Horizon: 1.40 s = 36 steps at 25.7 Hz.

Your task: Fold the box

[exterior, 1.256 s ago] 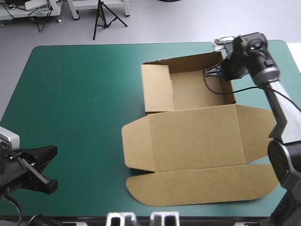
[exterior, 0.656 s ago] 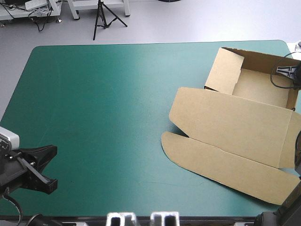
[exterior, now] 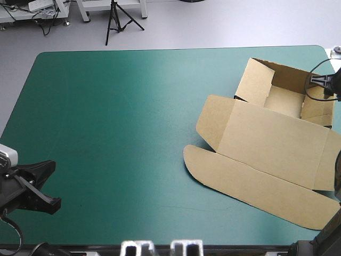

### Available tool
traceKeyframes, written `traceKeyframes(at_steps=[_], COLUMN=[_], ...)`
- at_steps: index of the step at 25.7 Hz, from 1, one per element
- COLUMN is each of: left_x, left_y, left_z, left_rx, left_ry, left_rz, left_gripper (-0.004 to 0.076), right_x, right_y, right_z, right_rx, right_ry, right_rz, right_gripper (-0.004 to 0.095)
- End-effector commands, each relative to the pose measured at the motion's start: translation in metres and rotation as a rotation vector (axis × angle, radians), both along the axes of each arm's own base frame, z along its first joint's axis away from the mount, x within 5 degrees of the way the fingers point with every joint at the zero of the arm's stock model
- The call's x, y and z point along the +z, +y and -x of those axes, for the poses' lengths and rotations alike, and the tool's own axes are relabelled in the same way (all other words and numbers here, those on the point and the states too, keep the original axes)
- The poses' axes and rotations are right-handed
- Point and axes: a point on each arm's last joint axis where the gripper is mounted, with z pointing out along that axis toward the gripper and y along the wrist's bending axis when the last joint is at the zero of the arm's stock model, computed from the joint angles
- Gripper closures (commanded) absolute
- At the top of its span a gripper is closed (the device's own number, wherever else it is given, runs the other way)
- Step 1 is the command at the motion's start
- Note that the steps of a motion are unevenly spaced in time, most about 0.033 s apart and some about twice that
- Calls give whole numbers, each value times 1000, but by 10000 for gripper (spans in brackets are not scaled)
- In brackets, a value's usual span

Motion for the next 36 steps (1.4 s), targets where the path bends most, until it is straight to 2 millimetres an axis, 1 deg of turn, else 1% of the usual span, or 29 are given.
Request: traceKeyframes(at_steps=[1,2,3,4,5,6,7,8,9,10,11,12,16,19,20,23,28,30,34,36], left_x=[2,2,3,1,-1,-9,-14,-27,-34,-50,-57,-70,-96,-110,-116,-129,-146,-150,-158,-159], left_y=[3,4,5,6,6,5,5,2,1,-3,-4,-7,-9,-9,-9,-7,-5,-5,-7,-8], left_z=[0,0,-1,-2,-4,-7,-9,-13,-15,-19,-20,-21,-16,-10,-8,-3,3,4,3,3], left_rx=[20,23,33,39,46,46,48,48,47,35,24,8,-29,-56,-72,-79,-99,-105,-130,-141], left_ry=[10,8,-1,-8,-6,20,36,74,87,101,102,117,136,115,105,109,114,114,124,126], left_rz=[-33,-36,-46,-73,-83,-97,-101,-109,-107,-103,-99,-81,-64,-48,-54,-59,-87,-86,-87,-89], left_gripper=[733,733,733,733,733,733,733,733,733,733,733,733,733,733,733,733,733,733,733,733], right_x=[64,73,87,98,101,102,101,99,97,93,90,85,62,48,40,23,-5,-14,-39,-47], right_y=[17,25,43,62,72,88,95,108,113,119,121,123,126,129,130,133,135,136,137,138], right_z=[33,39,51,64,71,86,92,107,115,131,140,158,192,217,225,249,274,283,297,303], right_rx=[18,44,122,203,242,295,315,367,396,433,435,430,438,447,441,435,421,416,412,418], right_ry=[-186,-225,-288,-327,-331,-327,-319,-314,-309,-298,-296,-307,-317,-350,-356,-374,-409,-430,-430,-443], right_rz=[-36,-84,-172,-207,-201,-192,-199,-205,-199,-190,-191,-186,-169,-146,-145,-139,-123,-116,-113,-103], right_gripper=[534,535,603,754,852,914,916,926,925,925,925,925,925,925,925,925,925,924,925,925])
